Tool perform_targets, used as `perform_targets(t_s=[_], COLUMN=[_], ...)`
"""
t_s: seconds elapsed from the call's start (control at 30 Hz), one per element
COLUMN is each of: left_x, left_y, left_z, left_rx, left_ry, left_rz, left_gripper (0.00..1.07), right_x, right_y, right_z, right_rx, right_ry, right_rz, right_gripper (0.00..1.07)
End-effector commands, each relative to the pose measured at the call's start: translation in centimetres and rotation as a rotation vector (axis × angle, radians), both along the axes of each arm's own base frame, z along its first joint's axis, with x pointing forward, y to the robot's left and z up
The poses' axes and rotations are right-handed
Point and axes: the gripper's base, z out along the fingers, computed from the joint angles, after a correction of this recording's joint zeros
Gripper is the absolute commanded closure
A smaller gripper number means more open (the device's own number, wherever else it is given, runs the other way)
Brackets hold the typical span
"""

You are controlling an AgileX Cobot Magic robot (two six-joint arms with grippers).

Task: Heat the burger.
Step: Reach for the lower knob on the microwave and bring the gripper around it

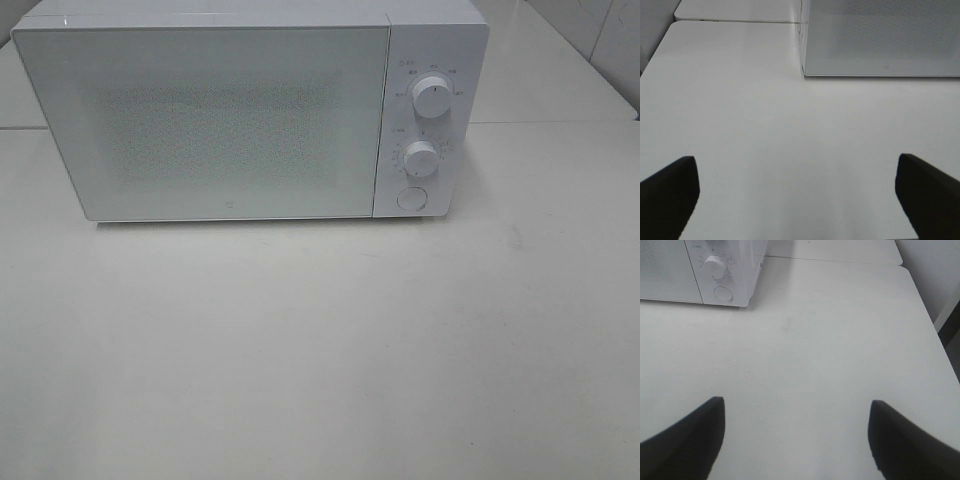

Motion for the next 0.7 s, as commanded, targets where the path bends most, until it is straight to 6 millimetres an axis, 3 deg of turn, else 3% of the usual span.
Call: perform_targets(t_s=[0.03,0.7], left_x=[-0.32,-0.32], left_y=[-0.08,-0.08], left_z=[0.07,0.07], left_rx=[-0.014,-0.014], left_ry=[-0.034,-0.034], left_rz=[-0.002,-0.002], left_gripper=[0.07,0.07], right_x=[-0.33,-0.33], right_y=[-0.02,-0.02], right_z=[0.09,0.09], right_rx=[-0.006,-0.006], right_ry=[-0.040,-0.040], right_rz=[0.003,0.003], right_gripper=[0.31,0.31])
